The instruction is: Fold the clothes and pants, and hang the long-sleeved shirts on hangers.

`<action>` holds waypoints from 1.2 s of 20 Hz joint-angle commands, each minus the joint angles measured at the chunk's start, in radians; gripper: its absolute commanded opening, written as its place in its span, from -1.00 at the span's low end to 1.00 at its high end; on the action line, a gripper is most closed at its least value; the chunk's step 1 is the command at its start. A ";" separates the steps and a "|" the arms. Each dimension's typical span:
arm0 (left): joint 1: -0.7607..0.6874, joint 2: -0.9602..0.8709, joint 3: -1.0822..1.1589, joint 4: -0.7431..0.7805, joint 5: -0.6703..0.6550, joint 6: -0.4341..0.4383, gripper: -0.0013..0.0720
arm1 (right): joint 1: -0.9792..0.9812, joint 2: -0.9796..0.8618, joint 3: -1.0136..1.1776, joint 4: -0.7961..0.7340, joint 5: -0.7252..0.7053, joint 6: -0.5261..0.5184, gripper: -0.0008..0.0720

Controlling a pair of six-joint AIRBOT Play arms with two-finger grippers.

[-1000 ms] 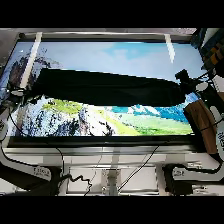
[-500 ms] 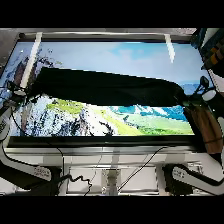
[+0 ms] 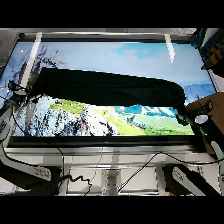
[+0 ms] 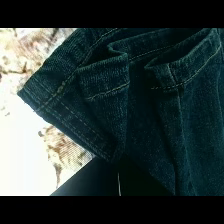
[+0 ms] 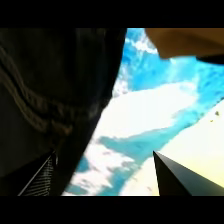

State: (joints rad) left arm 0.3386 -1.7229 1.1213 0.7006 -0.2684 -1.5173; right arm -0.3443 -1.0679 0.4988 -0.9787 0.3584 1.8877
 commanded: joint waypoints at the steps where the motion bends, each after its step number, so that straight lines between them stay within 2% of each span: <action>1: -0.001 0.000 0.001 0.002 -0.005 0.000 -0.90 | -0.001 -0.106 0.031 0.200 -0.143 0.042 0.94; 4: -0.001 0.000 0.001 0.002 -0.004 0.000 -0.90 | 0.002 -0.248 0.132 0.261 -0.129 0.040 0.90; 7: -0.001 0.000 0.001 0.002 -0.006 0.000 -0.90 | 0.003 -0.367 0.258 0.260 -0.043 -0.007 0.88; 8: -0.001 0.002 0.001 0.002 -0.013 0.000 -0.90 | 0.004 -0.399 0.299 0.260 -0.005 -0.024 0.80; 9: -0.001 0.008 0.001 0.005 -0.023 0.002 -0.90 | 0.009 -0.420 0.333 0.259 0.023 -0.024 0.59; 12: -0.001 0.051 0.013 0.005 -0.066 0.090 -0.91 | 0.037 -0.431 0.418 0.229 0.034 -0.041 -0.67; 13: -0.001 0.077 0.022 0.006 -0.072 0.095 -0.91 | 0.040 -0.430 0.456 0.220 0.052 -0.088 -0.88; 15: 0.003 0.139 0.063 0.010 -0.078 0.095 -0.91 | 0.036 -0.428 0.564 0.206 0.136 -0.176 -0.88; 17: 0.013 0.197 0.152 0.089 -0.149 0.092 -0.92 | 0.025 -0.417 0.698 0.115 0.241 -0.187 -0.88; 18: 0.025 0.220 0.219 0.161 -0.225 0.063 -0.92 | 0.013 -0.414 0.774 0.031 0.314 -0.172 -0.88; 21: 0.082 0.254 0.431 0.515 -0.514 -0.206 -0.92 | -0.039 -0.414 0.977 -0.154 0.574 -0.091 -0.88; 24: 0.121 0.284 0.537 0.754 -0.790 -0.231 -0.92 | -0.061 -0.414 1.087 -0.228 0.777 -0.135 -0.88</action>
State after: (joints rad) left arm 0.4232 -1.4719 1.5455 1.1671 -0.7719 -1.6558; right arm -0.3813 -1.4822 1.4620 -1.0691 0.9016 1.7729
